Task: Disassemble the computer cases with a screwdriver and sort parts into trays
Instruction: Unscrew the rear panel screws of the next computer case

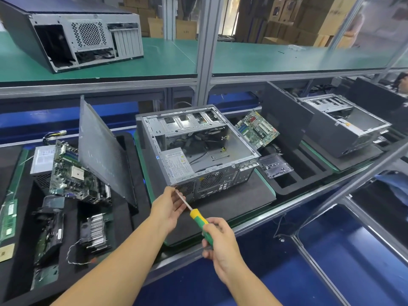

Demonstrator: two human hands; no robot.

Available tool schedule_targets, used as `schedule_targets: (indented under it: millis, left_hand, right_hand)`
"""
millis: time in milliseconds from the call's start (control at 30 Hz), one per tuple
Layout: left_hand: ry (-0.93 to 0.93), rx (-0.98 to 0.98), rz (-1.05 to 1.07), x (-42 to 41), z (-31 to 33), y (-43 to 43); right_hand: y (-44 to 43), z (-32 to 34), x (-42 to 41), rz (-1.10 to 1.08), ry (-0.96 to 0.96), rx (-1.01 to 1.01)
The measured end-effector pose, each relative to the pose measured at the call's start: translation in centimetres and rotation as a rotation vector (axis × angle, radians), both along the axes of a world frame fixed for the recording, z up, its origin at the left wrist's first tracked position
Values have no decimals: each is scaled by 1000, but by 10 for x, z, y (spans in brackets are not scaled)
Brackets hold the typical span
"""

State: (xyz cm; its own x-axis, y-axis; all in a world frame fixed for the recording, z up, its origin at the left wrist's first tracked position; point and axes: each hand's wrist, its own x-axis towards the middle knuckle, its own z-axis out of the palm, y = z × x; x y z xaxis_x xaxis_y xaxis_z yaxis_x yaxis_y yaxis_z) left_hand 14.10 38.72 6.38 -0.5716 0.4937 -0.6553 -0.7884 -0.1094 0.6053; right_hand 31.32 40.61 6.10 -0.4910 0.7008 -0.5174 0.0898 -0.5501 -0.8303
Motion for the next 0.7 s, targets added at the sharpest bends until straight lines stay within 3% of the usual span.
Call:
schedule_targets:
  millis: [133, 333, 467, 700]
  left_hand:
    - [-40, -1, -17, 2, 0, 4]
    - [226, -115, -559, 37, -1, 48]
    - [492, -38, -855, 66, 1, 111]
    - [702, -163, -855, 131, -10, 272]
  right_hand:
    - [24, 6, 9, -68, 194, -18]
    - [87, 19, 16, -105, 326, -58]
    - [145, 23, 37, -175, 294, -33]
    - [269, 7, 107, -392, 71, -16]
